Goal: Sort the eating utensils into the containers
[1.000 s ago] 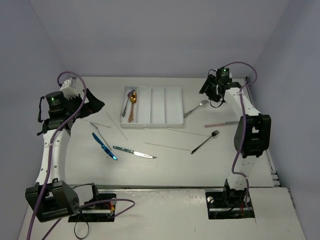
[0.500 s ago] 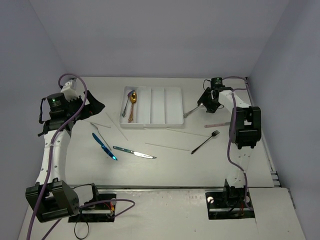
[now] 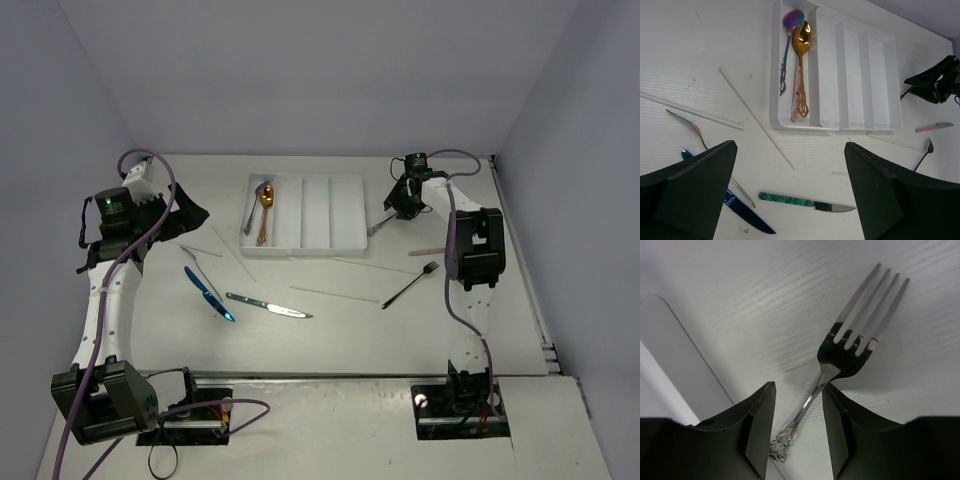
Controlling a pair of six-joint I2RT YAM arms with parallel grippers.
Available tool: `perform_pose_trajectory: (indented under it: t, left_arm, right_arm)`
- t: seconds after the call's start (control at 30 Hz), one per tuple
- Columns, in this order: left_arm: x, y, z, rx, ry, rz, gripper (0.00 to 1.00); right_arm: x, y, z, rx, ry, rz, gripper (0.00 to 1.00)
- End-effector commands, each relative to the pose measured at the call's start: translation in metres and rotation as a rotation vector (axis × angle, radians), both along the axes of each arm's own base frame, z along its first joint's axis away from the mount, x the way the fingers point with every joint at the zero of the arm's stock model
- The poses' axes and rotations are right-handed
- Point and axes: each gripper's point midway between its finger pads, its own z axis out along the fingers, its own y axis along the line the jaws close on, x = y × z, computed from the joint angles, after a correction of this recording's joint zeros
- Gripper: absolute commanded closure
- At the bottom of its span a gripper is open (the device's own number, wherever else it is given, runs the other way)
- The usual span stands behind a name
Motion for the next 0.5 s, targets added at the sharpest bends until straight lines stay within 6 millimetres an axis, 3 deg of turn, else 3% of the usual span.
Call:
perform_pose_trajectory:
  t: [0.0, 0.13, 0.23, 0.47]
  left_arm:
    - [0.009, 0.006, 0.013, 0.031, -0.06, 0.003, 0.11]
    - [0.01, 0.007, 0.014, 0.034, -0.057, 0.004, 0.11]
    - [0.01, 0.008, 0.016, 0.036, -0.056, 0.004, 0.11]
    - [0.008, 0.007, 0.019, 0.033, -0.062, 0.003, 0.11]
  right_arm:
    - [0.009, -0.008, -0.005, -0.009, -0.005, -0.031, 0.66]
    - [0.002, -0.011, -0.012, 0.017, 0.022, -0.021, 0.85]
    - [-0.005, -0.015, -0.002, 0.06, 0.021, -0.009, 1.0]
    - [-0.024, -0.046, 0.048, 0.098, -0.024, 0.034, 1.0]
